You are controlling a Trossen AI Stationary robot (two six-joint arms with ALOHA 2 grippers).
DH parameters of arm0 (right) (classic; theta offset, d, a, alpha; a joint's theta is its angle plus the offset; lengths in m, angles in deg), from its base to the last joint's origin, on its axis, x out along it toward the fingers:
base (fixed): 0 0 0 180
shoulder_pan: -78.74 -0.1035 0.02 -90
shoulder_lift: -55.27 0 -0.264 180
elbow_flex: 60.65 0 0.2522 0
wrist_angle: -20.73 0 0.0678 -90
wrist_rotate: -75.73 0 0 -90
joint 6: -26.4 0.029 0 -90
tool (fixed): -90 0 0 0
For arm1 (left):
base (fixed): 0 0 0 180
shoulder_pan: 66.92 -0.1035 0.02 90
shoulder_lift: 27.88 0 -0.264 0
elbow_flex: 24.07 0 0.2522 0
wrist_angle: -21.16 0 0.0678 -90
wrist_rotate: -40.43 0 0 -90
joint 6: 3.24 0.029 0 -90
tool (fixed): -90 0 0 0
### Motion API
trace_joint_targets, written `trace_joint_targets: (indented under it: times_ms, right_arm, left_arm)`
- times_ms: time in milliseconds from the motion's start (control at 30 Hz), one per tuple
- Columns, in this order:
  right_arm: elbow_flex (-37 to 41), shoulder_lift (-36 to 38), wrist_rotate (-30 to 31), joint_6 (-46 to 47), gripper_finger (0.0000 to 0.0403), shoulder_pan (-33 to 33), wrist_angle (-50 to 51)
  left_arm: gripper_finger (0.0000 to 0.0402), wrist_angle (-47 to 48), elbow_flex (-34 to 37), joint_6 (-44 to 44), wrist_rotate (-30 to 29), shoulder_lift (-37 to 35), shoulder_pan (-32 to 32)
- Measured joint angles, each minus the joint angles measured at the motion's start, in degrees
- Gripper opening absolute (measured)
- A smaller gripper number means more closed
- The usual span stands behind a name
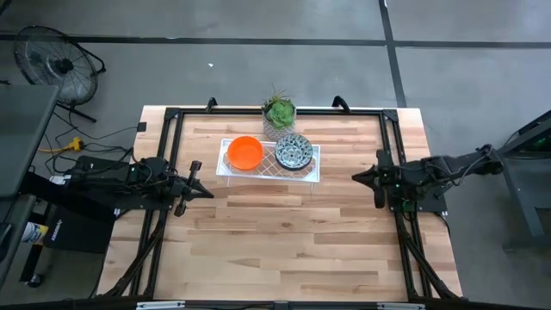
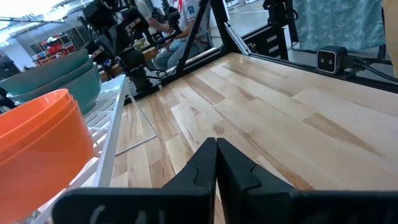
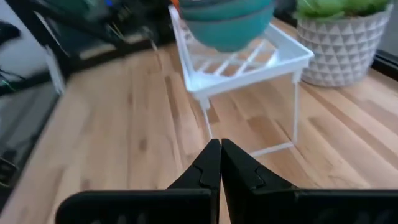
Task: Pick & Place Mini bowls
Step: Return to Home Position
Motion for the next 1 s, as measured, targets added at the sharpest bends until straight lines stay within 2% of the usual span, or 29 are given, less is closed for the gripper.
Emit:
trace_joint_targets:
  times_ms: [167,300,500,633,767,1000]
  right_arm:
    - [5.30,4.90,-4.26,-2.11,0.0000,1.71,-7.46]
    - [9.92,6.57,-10.66,-0.84,0.0000,3.46,-13.01]
    - [13.48,6.88,-13.16,-2.95,0.0000,5.20,-19.53]
    - [15.45,6.86,-15.28,-3.04,0.0000,7.13,-20.34]
    - [18.43,6.90,-20.15,-2.47,0.0000,9.20,-29.38]
    - [21.42,6.88,-25.22,-1.15,0.0000,12.26,-30.64]
  left_arm:
    - [0.0000,0.00,0.00,0.00,0.02,0.00,-0.02]
    - [0.0000,0.00,0.00,0.00,0.02,0.00,-0.02]
    - [0.0000,0.00,0.00,0.00,0.00,-0.02,-0.02]
    - [0.0000,0.00,0.00,0.00,0.01,-0.02,-0.02]
    - [0.0000,0.00,0.00,0.00,0.02,0.00,-0.01]
    - [0.0000,0.00,0.00,0.00,0.00,0.00,0.00]
